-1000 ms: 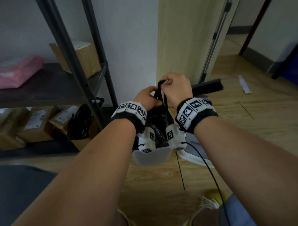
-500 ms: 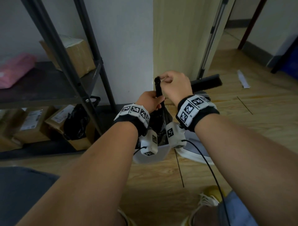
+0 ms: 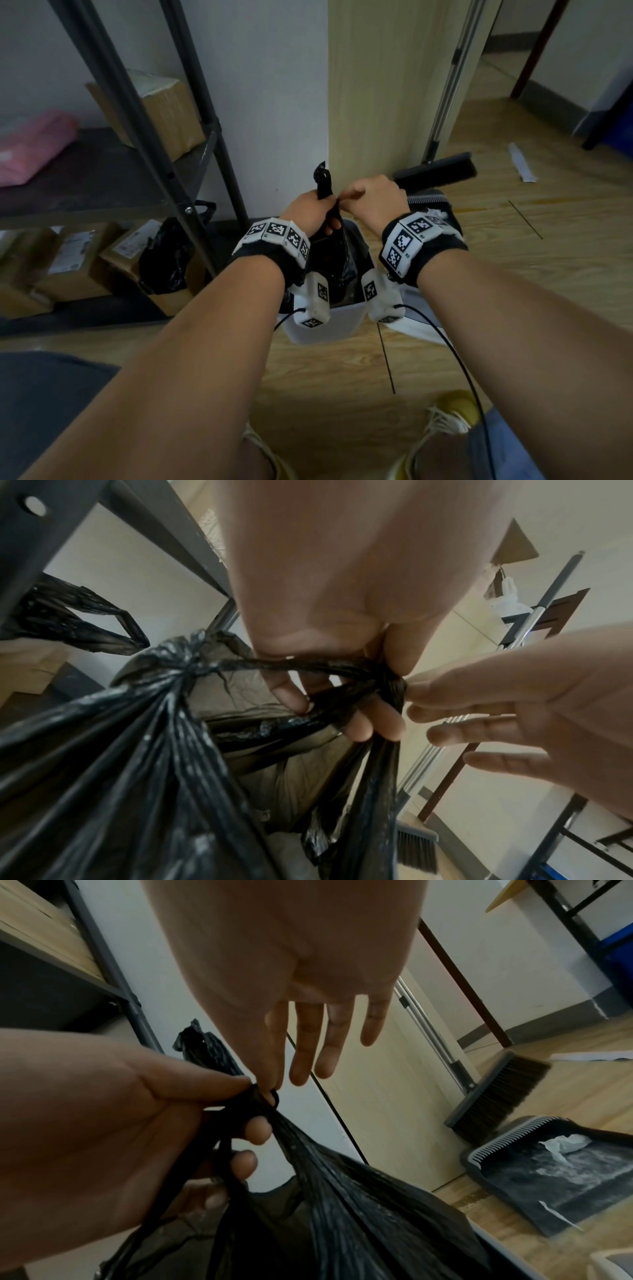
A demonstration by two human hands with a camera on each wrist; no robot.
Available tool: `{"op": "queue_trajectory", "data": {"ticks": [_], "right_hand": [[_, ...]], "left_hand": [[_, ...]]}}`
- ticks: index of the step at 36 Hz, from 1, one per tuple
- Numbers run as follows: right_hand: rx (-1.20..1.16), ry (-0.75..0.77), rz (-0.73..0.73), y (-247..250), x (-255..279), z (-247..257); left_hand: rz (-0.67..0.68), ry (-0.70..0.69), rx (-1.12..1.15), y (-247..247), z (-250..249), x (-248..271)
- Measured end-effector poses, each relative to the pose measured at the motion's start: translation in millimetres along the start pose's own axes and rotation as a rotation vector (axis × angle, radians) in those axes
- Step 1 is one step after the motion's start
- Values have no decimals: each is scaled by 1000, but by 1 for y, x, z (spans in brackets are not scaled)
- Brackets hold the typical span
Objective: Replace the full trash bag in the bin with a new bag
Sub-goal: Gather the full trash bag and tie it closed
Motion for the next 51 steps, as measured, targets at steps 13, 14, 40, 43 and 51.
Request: {"op": "queue_trajectory", "data": {"ticks": [13,14,40,43,51], "right_hand": [[55,-38,46,-4,1,4],[46,-42,39,-4,1,3],[-45,-92,295,-28,14,-12],[-44,-86,198,-28,8,-15],[-375,-128,238,-47,-3,-5]], "left_hand": [[15,23,19,-3,-2,9],[3,29,41,-2,-2,9],[-144,188,14,22,15,10],[-151,119,0,24,15,9],[-77,27,-94,20,13,6]]}}
Point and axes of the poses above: each hand's wrist, its own x-axis away from the middle knuckle, its own y-axis out of the back of the hand, z = x × y, the point moved 3 cm from there along -x, towards the middle knuckle, and after that the axes turned 12 degrees about -z, right-handed, at the moved point
